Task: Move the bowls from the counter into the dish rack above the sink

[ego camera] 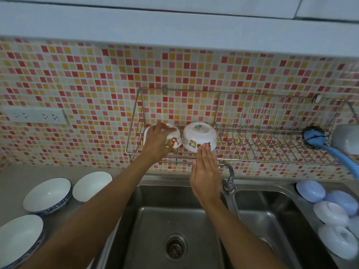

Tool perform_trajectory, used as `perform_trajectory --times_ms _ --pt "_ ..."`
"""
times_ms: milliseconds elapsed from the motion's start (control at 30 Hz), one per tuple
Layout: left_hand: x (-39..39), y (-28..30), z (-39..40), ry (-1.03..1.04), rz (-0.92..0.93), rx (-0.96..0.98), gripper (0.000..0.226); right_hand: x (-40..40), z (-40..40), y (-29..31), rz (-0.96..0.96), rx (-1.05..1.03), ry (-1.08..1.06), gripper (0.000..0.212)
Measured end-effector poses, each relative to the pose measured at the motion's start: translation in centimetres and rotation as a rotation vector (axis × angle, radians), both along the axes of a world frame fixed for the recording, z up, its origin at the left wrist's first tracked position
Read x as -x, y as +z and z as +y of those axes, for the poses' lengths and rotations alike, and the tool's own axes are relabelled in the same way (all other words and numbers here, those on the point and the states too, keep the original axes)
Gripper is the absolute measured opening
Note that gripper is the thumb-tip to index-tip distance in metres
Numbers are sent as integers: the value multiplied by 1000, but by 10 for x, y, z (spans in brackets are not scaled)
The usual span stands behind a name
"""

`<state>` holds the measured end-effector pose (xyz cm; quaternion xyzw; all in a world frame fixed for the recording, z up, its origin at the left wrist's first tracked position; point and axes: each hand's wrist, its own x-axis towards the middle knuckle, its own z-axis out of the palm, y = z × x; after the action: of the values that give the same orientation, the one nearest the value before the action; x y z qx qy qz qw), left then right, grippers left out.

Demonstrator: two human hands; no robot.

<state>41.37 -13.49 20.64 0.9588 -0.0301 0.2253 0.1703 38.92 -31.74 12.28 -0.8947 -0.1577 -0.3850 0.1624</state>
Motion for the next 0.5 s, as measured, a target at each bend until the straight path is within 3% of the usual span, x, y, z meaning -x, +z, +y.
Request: perform_trajectory --times_ms 300,500 --pt "6 -5 0 -4 17 112 43 -1 0 -2 -30 -46 21 45" --pt "26 -22 1 40 -143 110 35 -1 0 -2 -15 -55 24 45"
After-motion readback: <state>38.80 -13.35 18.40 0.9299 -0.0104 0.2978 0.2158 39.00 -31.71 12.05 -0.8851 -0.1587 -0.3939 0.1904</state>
